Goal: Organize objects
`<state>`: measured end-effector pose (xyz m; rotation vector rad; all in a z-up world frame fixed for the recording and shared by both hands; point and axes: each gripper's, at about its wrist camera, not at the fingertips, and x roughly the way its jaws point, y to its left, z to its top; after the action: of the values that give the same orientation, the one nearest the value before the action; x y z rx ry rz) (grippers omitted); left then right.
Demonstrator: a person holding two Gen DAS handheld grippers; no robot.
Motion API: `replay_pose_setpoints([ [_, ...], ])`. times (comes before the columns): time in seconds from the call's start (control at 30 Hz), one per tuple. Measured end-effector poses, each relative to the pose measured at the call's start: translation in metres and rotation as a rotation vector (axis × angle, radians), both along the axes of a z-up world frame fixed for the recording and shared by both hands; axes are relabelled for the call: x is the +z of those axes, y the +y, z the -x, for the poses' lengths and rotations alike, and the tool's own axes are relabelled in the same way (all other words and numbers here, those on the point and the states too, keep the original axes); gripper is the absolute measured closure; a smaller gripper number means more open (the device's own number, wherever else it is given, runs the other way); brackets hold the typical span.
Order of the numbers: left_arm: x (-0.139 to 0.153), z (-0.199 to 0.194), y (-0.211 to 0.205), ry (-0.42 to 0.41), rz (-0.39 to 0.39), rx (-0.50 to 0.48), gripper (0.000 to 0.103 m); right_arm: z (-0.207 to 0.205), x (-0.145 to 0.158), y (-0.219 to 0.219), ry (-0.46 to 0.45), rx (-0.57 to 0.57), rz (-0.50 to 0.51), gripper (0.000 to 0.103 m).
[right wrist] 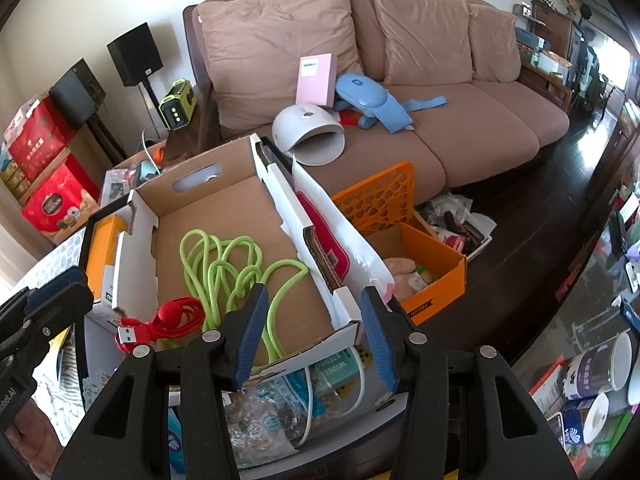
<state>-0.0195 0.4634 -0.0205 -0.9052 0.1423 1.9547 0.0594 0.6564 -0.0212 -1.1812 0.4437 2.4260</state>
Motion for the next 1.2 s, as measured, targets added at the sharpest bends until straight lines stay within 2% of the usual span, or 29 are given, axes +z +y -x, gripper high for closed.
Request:
replay_pose_setpoints([
  [0.23,-0.004,0.000,-0.010,0.013,0.018,0.009,0.077,0.001,0.003,-0.003,0.005,0.004,-0.005,0.054],
  [0.6,-0.012,0.008,-0.031,-0.026,0.025,0.028,0.076,-0.001,0.008,-0.003,0.023,-0.005,-0.010,0.053],
  [0.9,-0.018,0.011,-0.040,-0.043,0.029,0.044,0.076,0.006,0.006,-0.015,0.025,0.049,-0.010,0.053],
  [1.0,-0.020,0.011,-0.042,-0.043,0.031,0.047,0.076,0.011,0.002,-0.018,0.025,0.063,0.004,0.059],
  [1.13,-0.022,0.012,-0.046,-0.050,0.032,0.054,0.076,0.019,-0.008,-0.023,0.007,0.088,0.046,0.077],
  [1.2,-0.023,0.013,-0.048,-0.052,0.031,0.059,0.076,0.022,-0.006,-0.031,0.035,0.123,0.073,0.077],
])
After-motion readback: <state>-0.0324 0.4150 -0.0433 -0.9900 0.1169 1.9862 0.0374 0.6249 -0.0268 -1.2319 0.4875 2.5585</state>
